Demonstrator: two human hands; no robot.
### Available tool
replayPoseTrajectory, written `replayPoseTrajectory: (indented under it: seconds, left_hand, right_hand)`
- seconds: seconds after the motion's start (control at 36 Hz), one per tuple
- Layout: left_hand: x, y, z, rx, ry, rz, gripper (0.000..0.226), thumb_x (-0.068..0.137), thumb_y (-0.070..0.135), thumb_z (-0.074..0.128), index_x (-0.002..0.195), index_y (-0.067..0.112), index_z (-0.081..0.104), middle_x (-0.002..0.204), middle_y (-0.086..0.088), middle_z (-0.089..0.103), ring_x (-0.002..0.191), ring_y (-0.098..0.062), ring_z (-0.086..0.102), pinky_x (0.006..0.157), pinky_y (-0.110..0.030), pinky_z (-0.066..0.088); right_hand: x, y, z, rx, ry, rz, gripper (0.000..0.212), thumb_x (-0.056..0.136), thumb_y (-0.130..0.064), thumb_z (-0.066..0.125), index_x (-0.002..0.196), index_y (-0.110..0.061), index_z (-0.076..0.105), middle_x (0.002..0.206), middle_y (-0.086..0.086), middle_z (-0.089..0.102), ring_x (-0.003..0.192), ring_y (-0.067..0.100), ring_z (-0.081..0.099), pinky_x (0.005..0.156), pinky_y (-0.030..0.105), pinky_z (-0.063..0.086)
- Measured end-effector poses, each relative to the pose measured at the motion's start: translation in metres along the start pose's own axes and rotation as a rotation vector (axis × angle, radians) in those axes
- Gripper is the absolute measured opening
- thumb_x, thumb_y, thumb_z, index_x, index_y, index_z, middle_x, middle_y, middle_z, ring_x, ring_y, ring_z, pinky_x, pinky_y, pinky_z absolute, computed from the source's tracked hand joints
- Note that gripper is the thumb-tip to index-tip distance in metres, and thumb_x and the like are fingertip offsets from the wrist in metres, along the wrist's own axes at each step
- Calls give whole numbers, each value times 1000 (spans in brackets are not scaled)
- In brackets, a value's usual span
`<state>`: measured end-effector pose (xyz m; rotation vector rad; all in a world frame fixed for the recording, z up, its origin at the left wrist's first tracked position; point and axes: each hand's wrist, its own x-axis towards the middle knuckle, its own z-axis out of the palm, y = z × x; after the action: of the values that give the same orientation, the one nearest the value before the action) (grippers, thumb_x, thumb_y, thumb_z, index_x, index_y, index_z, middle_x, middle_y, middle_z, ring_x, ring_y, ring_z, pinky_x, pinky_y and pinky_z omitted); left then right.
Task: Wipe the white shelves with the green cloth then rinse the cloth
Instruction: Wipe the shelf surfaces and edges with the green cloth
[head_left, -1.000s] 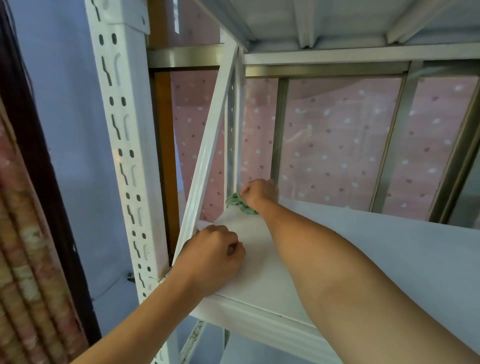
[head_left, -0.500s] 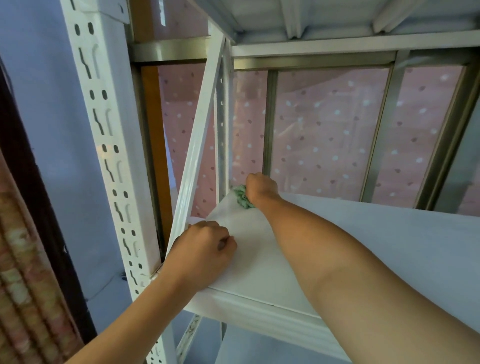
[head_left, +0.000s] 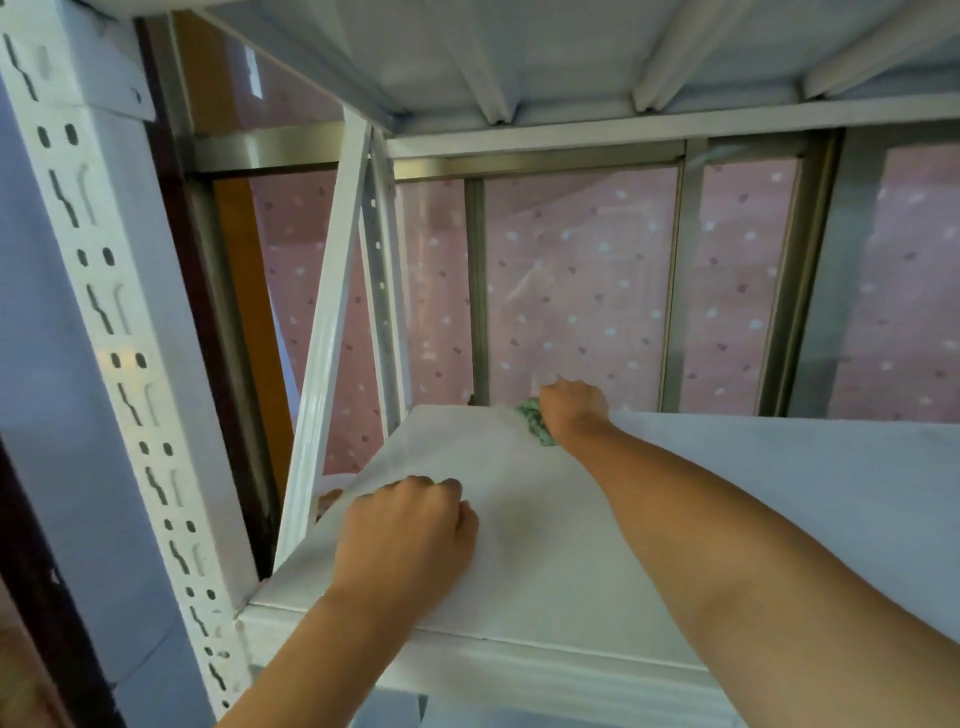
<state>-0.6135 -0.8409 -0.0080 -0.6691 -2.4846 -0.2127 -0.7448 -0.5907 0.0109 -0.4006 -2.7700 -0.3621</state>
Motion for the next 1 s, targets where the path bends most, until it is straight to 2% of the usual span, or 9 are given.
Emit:
replayPoseTrajectory:
  seconds: [0.11,0.33,0.5,0.61,0.69,0.78,0.83,0.92,1.0]
  left_hand:
    - [27,75,-6,34,-73,80,24,93,36,45,92,20,62,93,-1,64,85,-27,62,65,-29,39]
    - [61,180,21,-36,-175,176,33,95,41,47,111,18,63,108,-5,63,100,-24,60,72,-33,41]
    - [81,242,45,-106,-251,156,29,93,34,48,107,18,66,109,-4,64,98,-24,62,72,-32,43]
    - [92,282,46,-73,-290,120,28,95,29,45,112,15,64,114,-7,63,103,-27,62,74,-32,40]
    - [96,312,42,-73,-291,115,30,95,28,45,115,15,63,116,-8,63,105,-28,61,75,-32,40]
    - [99,341,43,-82,-290,128,30,95,28,47,117,16,63,117,-7,64,105,-26,62,77,-32,44]
    - [103,358,50,-97,-283,134,30,96,30,49,119,18,63,121,-5,65,108,-25,63,86,-34,48]
    - [111,375,59,-116,-282,136,30,96,33,50,121,19,62,124,-4,64,110,-25,62,94,-36,50]
    - [118,379,67,-126,-280,175,30,93,34,52,117,21,64,120,-3,65,106,-24,63,87,-35,50]
  right_hand:
    - [-10,25,1,-9,11,-13,36,96,-4,45,126,-9,63,126,11,63,118,31,60,94,39,48]
    - [-31,98,16,4,52,-53,29,94,-6,47,110,-11,70,110,8,70,102,29,66,75,33,45]
    - [-46,159,25,7,33,-69,27,98,-9,45,109,-12,70,109,7,70,101,28,67,74,33,47]
    - [-57,208,34,20,35,-65,26,100,-22,47,113,-17,69,112,5,69,103,27,66,75,32,42]
    - [-65,240,37,50,36,-26,29,100,-17,44,117,-14,68,115,7,67,104,28,65,78,33,44]
    - [-74,263,42,66,43,-8,27,99,-19,46,110,-13,71,106,6,70,91,26,66,71,30,43]
    - [-78,274,43,101,36,-4,28,100,-23,46,107,-14,72,103,6,70,88,24,66,69,29,44]
    - [-83,289,44,137,17,16,30,101,-24,44,110,-15,71,109,6,69,97,26,66,73,30,45]
    - [-90,304,42,175,0,54,34,102,-24,41,119,-13,68,119,9,66,109,30,64,83,34,48]
